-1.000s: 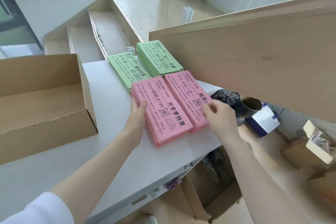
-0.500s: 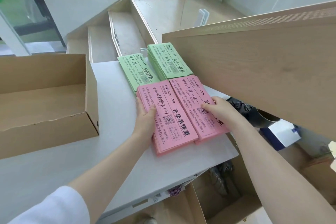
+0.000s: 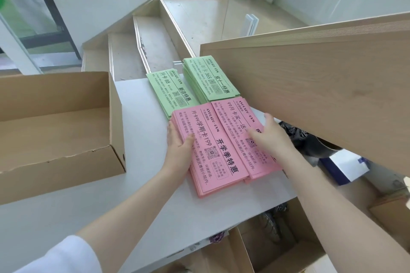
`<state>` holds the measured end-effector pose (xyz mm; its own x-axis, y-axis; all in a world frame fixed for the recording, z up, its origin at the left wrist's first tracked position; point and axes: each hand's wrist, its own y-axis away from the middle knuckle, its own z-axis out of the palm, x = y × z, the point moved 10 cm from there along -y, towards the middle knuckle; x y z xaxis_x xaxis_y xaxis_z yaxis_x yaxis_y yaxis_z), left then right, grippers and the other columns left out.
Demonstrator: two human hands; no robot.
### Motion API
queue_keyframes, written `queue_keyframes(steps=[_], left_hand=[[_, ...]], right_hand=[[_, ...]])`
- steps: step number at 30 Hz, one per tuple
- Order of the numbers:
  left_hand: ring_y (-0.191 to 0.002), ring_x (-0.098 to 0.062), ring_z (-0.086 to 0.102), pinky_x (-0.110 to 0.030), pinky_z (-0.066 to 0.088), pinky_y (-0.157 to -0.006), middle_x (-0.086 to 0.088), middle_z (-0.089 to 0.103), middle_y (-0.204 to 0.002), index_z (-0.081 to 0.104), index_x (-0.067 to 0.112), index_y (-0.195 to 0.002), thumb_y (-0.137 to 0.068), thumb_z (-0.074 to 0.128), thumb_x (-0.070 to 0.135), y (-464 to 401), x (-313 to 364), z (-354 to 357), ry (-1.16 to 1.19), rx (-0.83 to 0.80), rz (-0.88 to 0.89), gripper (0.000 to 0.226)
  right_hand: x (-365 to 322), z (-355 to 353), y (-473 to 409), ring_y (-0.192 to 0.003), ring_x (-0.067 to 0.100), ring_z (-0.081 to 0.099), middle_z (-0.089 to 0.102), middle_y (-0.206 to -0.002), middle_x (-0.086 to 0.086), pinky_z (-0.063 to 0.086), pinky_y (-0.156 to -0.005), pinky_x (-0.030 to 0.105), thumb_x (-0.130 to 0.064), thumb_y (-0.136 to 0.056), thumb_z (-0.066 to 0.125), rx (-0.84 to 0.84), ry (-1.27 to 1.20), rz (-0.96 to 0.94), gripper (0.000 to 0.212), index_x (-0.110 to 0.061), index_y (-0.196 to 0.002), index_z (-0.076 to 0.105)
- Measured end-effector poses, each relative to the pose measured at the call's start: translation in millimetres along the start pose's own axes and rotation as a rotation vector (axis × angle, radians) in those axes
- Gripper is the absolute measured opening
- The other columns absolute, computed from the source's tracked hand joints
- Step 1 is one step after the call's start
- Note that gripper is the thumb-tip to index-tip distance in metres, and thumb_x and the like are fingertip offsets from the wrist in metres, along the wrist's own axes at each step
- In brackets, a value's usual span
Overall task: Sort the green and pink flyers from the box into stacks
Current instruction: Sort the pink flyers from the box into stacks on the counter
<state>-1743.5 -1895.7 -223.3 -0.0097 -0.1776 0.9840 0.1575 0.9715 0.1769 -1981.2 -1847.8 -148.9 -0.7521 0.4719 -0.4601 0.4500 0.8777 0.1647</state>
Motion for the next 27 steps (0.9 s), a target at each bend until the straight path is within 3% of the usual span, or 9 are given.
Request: queue_keyframes(steps=[2,5,10,14,17,20,24,27], left_hand=[[-0.143,-0.007,-0.006,-0.031,-0.001,-0.117,0.008,-0.005,-0.157,-0.003,0.028,-0.148,-0.094,0.048,0.030,0.4,16.3,-6.0,-0.233,0.031,0.123,0.074],[-0.142,-0.006,-0.014,-0.030,-0.002,-0.116,0.004,-0.014,-0.156,-0.004,0.020,-0.149,-0.093,0.051,0.031,-5.3,18.2,-5.0,-0.375,0.025,0.151,0.079],[-0.143,-0.015,0.013,-0.046,0.021,-0.115,0.009,0.004,-0.156,-0.009,0.032,-0.146,-0.074,0.057,0.050,-16.7,1.7,0.5,-0.180,-0.052,0.040,0.099],[-0.142,-0.014,0.016,-0.046,0.022,-0.115,0.007,0.012,-0.155,0.001,0.035,-0.147,-0.072,0.052,0.050,-20.2,-1.1,-2.3,-0.104,-0.044,0.003,0.092],[-0.138,-0.007,0.020,-0.043,0.016,-0.117,0.006,0.011,-0.155,0.010,0.027,-0.147,-0.081,0.045,0.047,-38.8,12.5,-20.0,0.001,0.075,-0.030,0.077],[-0.137,-0.013,0.026,-0.042,0.023,-0.114,0.004,0.009,-0.155,0.014,0.018,-0.146,-0.095,0.036,0.028,-73.1,27.6,-44.0,-0.022,0.238,-0.073,0.057],[-0.114,-0.021,0.050,-0.037,0.044,-0.093,-0.003,0.041,-0.135,0.042,0.013,-0.124,-0.092,0.034,0.016,-126.4,45.4,-66.1,-0.154,0.386,-0.087,0.033],[-0.112,-0.026,0.055,-0.042,0.049,-0.091,-0.005,0.050,-0.126,0.048,0.015,-0.119,-0.090,0.039,0.017,-162.4,39.6,-71.5,-0.189,0.391,-0.121,0.031]], right_hand=[[-43.0,-0.7,9.1,-0.141,0.025,0.020,0.023,-0.154,0.007,0.017,-0.113,0.041,-0.060,-0.085,0.048,0.123,0.221,-0.206,0.078,-0.018,-0.145,0.021],[-64.9,32.8,6.0,-0.145,0.028,-0.003,-0.001,-0.158,0.004,-0.001,-0.115,0.049,-0.072,-0.080,0.041,0.006,0.395,-0.244,0.085,-0.029,-0.148,0.013],[-35.7,40.2,-3.6,-0.144,0.031,-0.003,-0.004,-0.158,0.002,0.007,-0.113,0.057,-0.068,-0.086,0.032,-0.074,0.381,-0.102,0.073,-0.038,-0.147,0.006],[-36.7,44.5,-1.0,-0.144,0.031,-0.008,-0.008,-0.158,0.005,0.000,-0.113,0.055,-0.069,-0.086,0.027,-0.100,0.417,-0.102,0.075,-0.034,-0.148,0.001],[-55.0,27.2,-8.3,-0.144,0.026,-0.014,-0.008,-0.158,0.005,-0.011,-0.112,0.050,-0.071,-0.085,0.023,-0.010,0.370,-0.172,0.081,-0.027,-0.149,0.002],[-93.6,12.6,-31.5,-0.145,0.023,-0.003,0.005,-0.158,0.007,0.001,-0.116,0.044,-0.061,-0.091,0.030,0.012,0.170,-0.268,0.071,-0.021,-0.148,0.017],[-140.5,23.9,-83.2,-0.143,0.023,0.010,0.017,-0.155,0.008,0.012,-0.115,0.041,-0.047,-0.091,0.045,-0.066,0.184,-0.353,0.058,-0.020,-0.141,0.033],[-150.0,28.5,-129.7,-0.140,0.026,0.018,0.025,-0.151,0.010,0.019,-0.113,0.040,-0.046,-0.091,0.047,-0.087,0.150,-0.330,0.060,-0.017,-0.141,0.032]])
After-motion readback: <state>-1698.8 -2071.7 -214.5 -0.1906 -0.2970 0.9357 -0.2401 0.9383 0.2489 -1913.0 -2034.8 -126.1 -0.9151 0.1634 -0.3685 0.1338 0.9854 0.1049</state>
